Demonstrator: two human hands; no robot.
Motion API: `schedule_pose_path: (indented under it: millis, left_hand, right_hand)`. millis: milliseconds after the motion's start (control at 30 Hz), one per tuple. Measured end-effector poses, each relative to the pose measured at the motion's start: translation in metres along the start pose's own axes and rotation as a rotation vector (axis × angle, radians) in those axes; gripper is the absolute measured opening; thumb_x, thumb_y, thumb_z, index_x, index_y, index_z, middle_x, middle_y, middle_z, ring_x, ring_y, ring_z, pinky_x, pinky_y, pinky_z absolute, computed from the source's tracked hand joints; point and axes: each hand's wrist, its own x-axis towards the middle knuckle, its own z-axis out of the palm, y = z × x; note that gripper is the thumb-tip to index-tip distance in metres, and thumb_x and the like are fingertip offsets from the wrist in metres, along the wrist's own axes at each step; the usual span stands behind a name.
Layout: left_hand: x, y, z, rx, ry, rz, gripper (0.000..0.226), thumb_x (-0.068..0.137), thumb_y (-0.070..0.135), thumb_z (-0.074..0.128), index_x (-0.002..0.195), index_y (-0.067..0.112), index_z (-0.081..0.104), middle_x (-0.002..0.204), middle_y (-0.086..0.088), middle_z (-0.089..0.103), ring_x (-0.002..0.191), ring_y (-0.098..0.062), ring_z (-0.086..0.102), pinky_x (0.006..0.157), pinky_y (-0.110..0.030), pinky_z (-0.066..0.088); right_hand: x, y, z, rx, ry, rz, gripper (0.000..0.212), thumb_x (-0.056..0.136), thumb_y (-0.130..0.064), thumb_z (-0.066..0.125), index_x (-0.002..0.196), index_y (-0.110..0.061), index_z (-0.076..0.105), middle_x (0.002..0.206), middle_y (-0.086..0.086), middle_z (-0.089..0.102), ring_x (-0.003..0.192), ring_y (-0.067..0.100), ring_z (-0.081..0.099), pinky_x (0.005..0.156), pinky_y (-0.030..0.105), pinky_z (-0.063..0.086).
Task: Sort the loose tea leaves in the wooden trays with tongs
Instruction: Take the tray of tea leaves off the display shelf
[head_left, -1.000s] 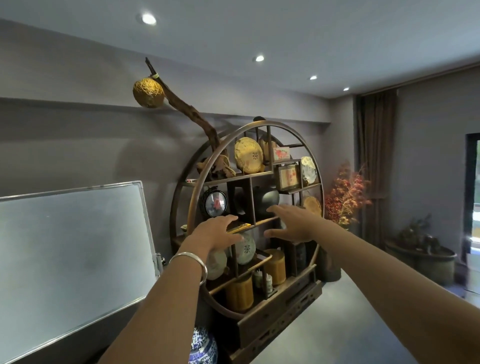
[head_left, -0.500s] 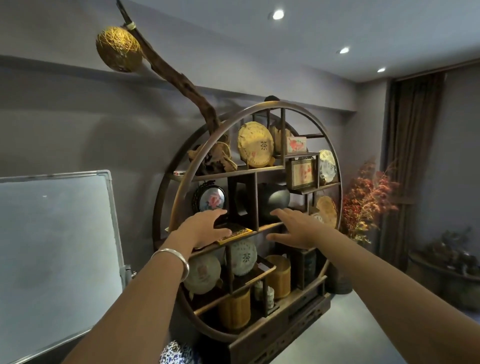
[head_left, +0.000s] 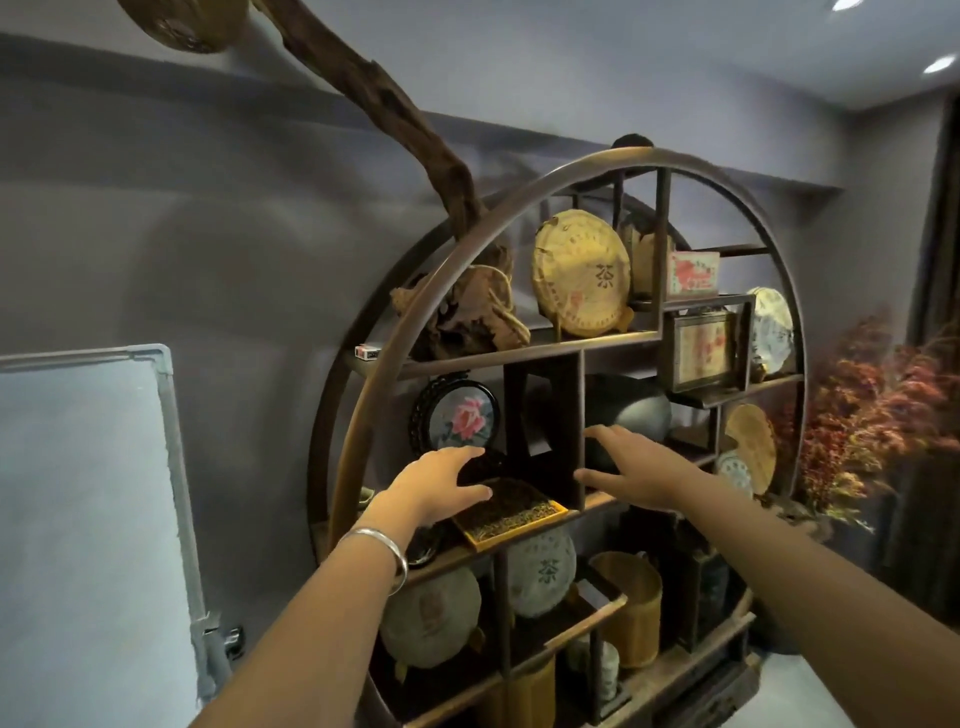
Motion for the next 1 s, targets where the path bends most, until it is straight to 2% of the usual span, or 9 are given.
schedule_pose_path:
  millis: [100,167,267,333,433,533,700,867,1000]
  left_hand:
    - [0.033,-0.014,0.009,0.005,-0.005,-0.001,0.061,0.083,0.049,0.056,0.14,0.036,0.038,0.143,0.004,0.043,0.129,-0.019,0.044,0.104,-0.036,0.04]
    - [0.049,-0.024,0.018,0.022,0.002,-0.026,0.049,0.083,0.047,0.053,0.129,0.033,0.049,0.127,0.002,0.051,0.11,-0.017,0.054,0.091,-0.031,0.045]
    - [0.066,-0.037,0.032,0.035,0.041,-0.062,0.026,0.084,0.039,0.051,0.106,0.028,0.057,0.101,0.004,0.058,0.092,-0.015,0.056,0.079,-0.033,0.049]
    - [0.077,-0.045,0.043,0.004,0.049,-0.107,0.02,0.085,0.035,0.05,0.101,0.026,0.058,0.092,0.006,0.062,0.085,-0.014,0.058,0.076,-0.036,0.052]
    - [0.098,-0.057,0.059,-0.045,0.058,-0.201,0.02,0.086,0.033,0.051,0.102,0.025,0.058,0.088,0.006,0.063,0.083,-0.015,0.059,0.073,-0.035,0.05]
    - [0.119,-0.069,0.08,-0.087,0.08,-0.291,0.022,0.086,0.032,0.052,0.105,0.024,0.059,0.089,0.007,0.063,0.086,-0.016,0.059,0.077,-0.034,0.047]
    - [0.144,-0.084,0.139,-0.204,0.143,-0.476,0.013,0.088,0.031,0.054,0.101,0.031,0.055,0.075,0.013,0.064,0.069,0.001,0.057,0.065,-0.025,0.046]
    - [0.155,-0.084,0.183,-0.23,0.21,-0.667,0.008,0.091,0.034,0.053,0.098,0.03,0.053,0.074,0.007,0.066,0.069,-0.001,0.059,0.056,-0.02,0.042]
    - [0.155,-0.077,0.207,-0.164,0.296,-0.763,0.009,0.092,0.034,0.053,0.093,0.025,0.05,0.074,0.002,0.063,0.072,-0.011,0.058,0.056,-0.029,0.041]
  right_hand:
    - [0.039,0.019,0.019,0.042,0.006,0.004,0.069,0.089,-0.056,0.051,0.145,-0.023,0.029,0.142,0.003,0.044,0.126,0.019,0.047,0.096,0.033,0.042]
    - [0.062,0.032,0.034,0.064,0.009,0.013,0.063,0.09,-0.053,0.051,0.143,-0.023,0.033,0.138,0.002,0.047,0.119,0.017,0.053,0.093,0.032,0.046]
    - [0.094,0.05,0.056,0.062,0.034,0.003,0.043,0.091,-0.047,0.052,0.127,-0.023,0.047,0.116,0.0,0.055,0.095,0.012,0.059,0.08,0.031,0.053]
    - [0.115,0.061,0.072,0.06,0.042,-0.008,0.027,0.092,-0.04,0.053,0.113,-0.023,0.051,0.104,-0.002,0.056,0.085,0.01,0.057,0.075,0.033,0.053]
    - [0.145,0.078,0.098,0.077,0.022,-0.023,0.017,0.092,-0.03,0.052,0.106,-0.021,0.051,0.1,-0.001,0.056,0.084,0.014,0.057,0.077,0.037,0.052]
    - [0.171,0.095,0.132,0.1,-0.02,-0.019,0.016,0.092,-0.027,0.051,0.107,-0.02,0.052,0.1,-0.001,0.056,0.086,0.018,0.057,0.077,0.04,0.051]
    - [0.206,0.126,0.203,0.124,-0.085,-0.02,0.018,0.09,-0.038,0.051,0.102,-0.025,0.048,0.091,-0.01,0.049,0.079,0.009,0.055,0.072,0.03,0.051]
    - [0.214,0.154,0.25,0.097,-0.142,0.017,0.018,0.092,-0.037,0.05,0.102,-0.024,0.043,0.096,-0.004,0.052,0.081,0.013,0.06,0.065,0.027,0.053]
    - [0.211,0.166,0.269,0.104,-0.138,0.082,0.012,0.095,-0.033,0.047,0.098,-0.023,0.043,0.091,-0.004,0.059,0.078,0.014,0.066,0.056,0.023,0.048]
